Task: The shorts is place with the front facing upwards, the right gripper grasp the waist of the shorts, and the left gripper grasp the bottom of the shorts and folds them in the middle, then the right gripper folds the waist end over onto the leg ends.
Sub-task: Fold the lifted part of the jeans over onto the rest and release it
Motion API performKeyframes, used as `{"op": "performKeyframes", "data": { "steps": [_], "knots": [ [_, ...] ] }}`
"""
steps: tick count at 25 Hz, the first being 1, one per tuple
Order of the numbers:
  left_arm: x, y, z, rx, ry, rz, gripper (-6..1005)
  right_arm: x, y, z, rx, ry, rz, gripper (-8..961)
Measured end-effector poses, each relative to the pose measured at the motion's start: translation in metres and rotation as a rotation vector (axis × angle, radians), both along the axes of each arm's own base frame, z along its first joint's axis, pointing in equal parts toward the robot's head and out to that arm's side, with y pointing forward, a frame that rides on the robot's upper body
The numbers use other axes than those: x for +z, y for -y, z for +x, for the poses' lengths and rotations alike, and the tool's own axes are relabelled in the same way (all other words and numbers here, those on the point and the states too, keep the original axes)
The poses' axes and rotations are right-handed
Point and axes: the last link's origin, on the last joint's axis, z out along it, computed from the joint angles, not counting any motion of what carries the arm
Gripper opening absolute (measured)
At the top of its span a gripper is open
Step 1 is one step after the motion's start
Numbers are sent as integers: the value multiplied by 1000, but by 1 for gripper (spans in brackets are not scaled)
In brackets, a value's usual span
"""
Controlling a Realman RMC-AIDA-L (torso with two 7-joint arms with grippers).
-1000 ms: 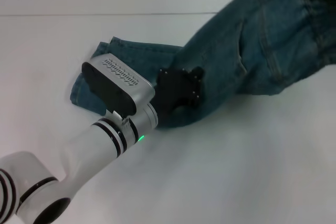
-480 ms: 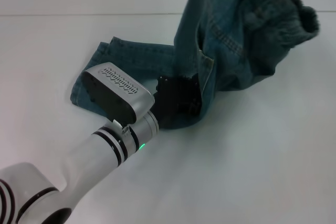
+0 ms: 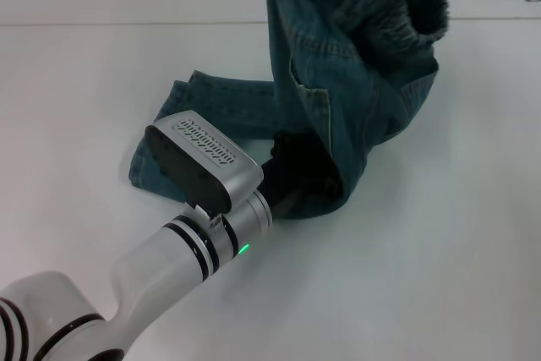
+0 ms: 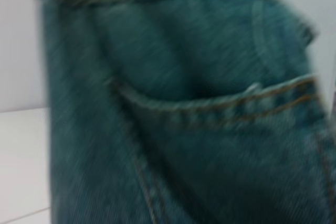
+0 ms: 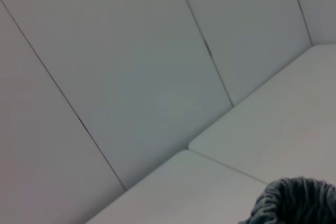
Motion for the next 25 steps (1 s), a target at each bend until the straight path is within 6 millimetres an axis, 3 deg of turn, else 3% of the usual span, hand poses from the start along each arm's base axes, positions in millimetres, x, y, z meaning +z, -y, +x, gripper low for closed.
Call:
{"op": "performKeyframes", "data": {
  "steps": [8, 15, 19, 25],
  "knots": [
    [0, 4, -5, 23, 13, 5, 1, -60, -10, -19, 53, 108, -67, 249],
    [2, 5, -7, 41, 30, 19, 0, -107, -4, -34, 120, 239, -92, 270],
    [6, 4, -10, 58, 49, 40, 0, -110, -2, -35, 124, 254, -86, 281],
    [13, 7, -24, 107, 74, 79, 1, -91, 1, -19, 79, 136, -45, 299]
  ]
}}
